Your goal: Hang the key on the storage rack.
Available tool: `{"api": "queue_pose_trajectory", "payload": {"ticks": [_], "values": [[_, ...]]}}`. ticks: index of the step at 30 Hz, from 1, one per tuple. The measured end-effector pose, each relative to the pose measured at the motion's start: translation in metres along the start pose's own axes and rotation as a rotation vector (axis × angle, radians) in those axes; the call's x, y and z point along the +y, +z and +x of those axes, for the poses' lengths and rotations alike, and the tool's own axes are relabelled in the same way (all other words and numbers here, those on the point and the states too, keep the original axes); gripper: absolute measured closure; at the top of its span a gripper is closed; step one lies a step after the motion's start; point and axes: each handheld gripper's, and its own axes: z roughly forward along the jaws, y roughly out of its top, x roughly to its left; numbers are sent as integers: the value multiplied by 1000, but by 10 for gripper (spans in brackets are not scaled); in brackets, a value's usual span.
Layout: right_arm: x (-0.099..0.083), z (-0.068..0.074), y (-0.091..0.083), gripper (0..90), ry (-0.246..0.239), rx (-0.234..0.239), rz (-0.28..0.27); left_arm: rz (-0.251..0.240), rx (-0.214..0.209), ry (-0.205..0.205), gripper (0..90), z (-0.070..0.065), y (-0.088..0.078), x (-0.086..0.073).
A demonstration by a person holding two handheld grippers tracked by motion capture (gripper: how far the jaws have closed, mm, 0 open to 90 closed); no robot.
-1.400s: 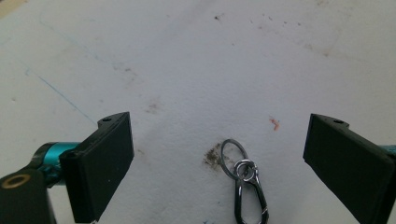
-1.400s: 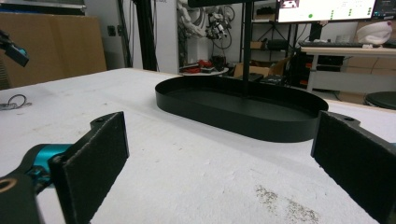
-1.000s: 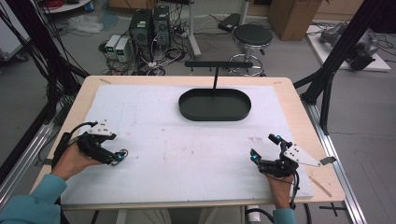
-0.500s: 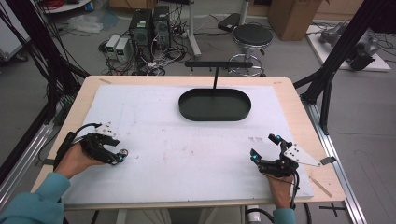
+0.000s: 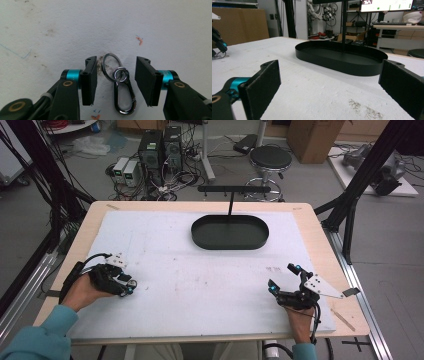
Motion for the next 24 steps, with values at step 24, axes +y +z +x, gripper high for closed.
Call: {"api": "queue_pose_trajectory", "payload": {"ticks": [24], "values": [[0, 0, 0, 35, 0, 0, 0, -10, -22, -27, 784, 1, -4, 0]]}}
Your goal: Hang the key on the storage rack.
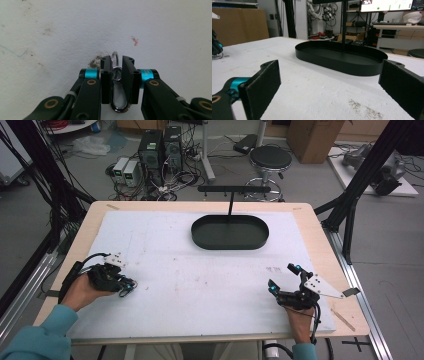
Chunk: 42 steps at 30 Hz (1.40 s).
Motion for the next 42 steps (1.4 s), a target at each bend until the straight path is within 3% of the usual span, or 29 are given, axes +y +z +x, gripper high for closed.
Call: {"api": "queue_pose_trajectory", "payload": {"ticks": [7, 18, 25, 31, 38, 42], "values": [[0, 0, 0, 35, -2, 2, -2, 9, -6, 0, 869, -1, 0, 1], [0, 0, 0, 35, 1, 2, -1, 3, -7, -32, 883, -1, 0, 0], [0, 0, 0, 35, -7, 1, -8, -25, -15, -10, 884, -3, -1, 0], [0, -1, 0, 35, -1, 17, -6, -132, -22, -17, 884, -4, -10, 3], [5, 0, 8, 35, -21, 67, 63, -273, -55, -20, 885, -8, -19, 15], [10, 0, 13, 35, -7, 118, 77, -351, -48, 13, 884, -12, -21, 31]]}}
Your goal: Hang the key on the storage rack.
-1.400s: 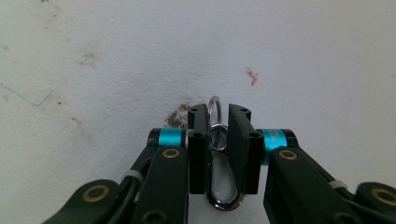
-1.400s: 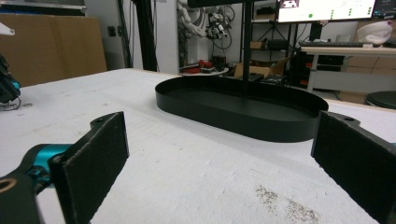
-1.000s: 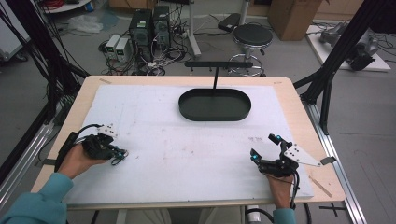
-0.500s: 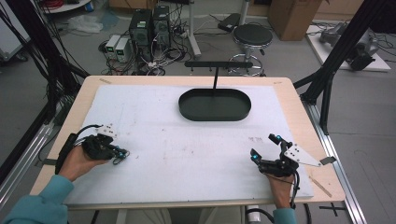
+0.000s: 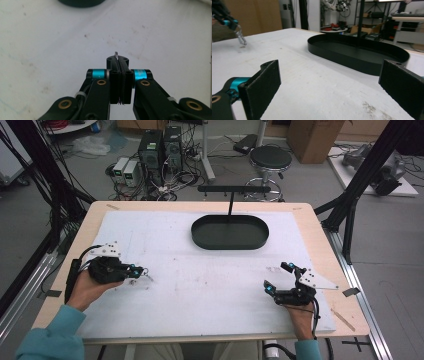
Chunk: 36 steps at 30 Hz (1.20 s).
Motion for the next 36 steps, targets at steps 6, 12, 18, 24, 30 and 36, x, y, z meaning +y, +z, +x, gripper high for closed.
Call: {"api": "queue_pose_trajectory", "payload": {"ticks": [6, 12, 18, 24, 30, 36], "values": [[18, -1, 4, 35, 3, 58, -4, -98, -48, 3, 885, -4, 11, 25], [44, 0, 13, 36, 22, 144, -2, -172, -111, 29, 885, -11, 22, 50], [75, 3, 30, 43, 2, 233, 14, -242, -156, 58, 884, -16, 34, 71], [99, 4, 51, 43, -3, 344, 31, -300, -206, 80, 884, -19, 43, 85], [117, 7, 71, 53, -35, 418, 66, -333, -248, 83, 884, -20, 54, 94], [130, 9, 94, 57, -53, 507, 89, -364, -290, 96, 884, -22, 67, 99]]}}
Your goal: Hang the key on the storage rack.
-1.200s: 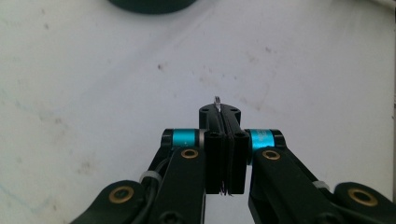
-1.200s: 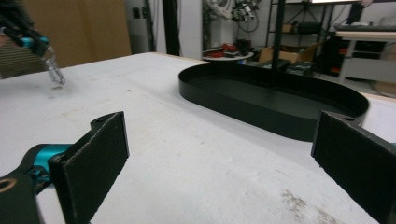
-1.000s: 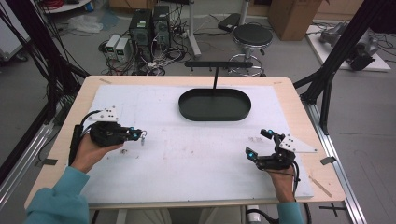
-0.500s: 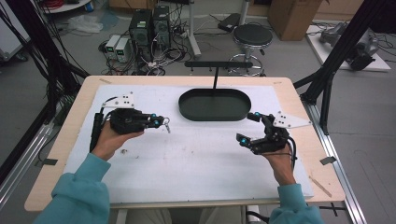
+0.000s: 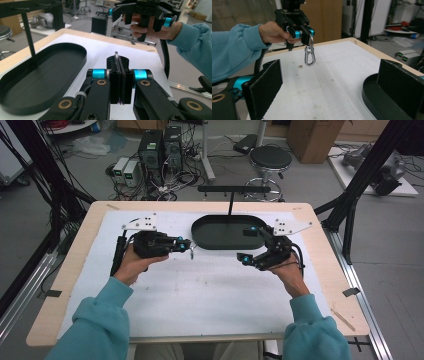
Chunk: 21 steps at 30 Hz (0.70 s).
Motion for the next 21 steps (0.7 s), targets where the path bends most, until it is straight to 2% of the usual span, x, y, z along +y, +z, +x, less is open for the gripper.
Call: {"api": "queue_pose_trajectory", "payload": {"ticks": [5, 8, 9, 15, 21], "values": [[7, -6, 18, 62, -18, 70, 33, -7, -35, 9, 884, 2, 9, 3], [12, -8, 27, 144, -33, 124, 60, -8, -58, 30, 884, -1, 14, 8], [13, -8, 30, 147, -41, 141, 62, -8, -69, 34, 884, -2, 16, 10], [23, -10, 44, 206, -57, 189, 51, -25, -93, 65, 884, -5, 23, 16], [27, -11, 55, 269, -30, 226, 73, -32, -100, 67, 884, -5, 21, 17]]}}
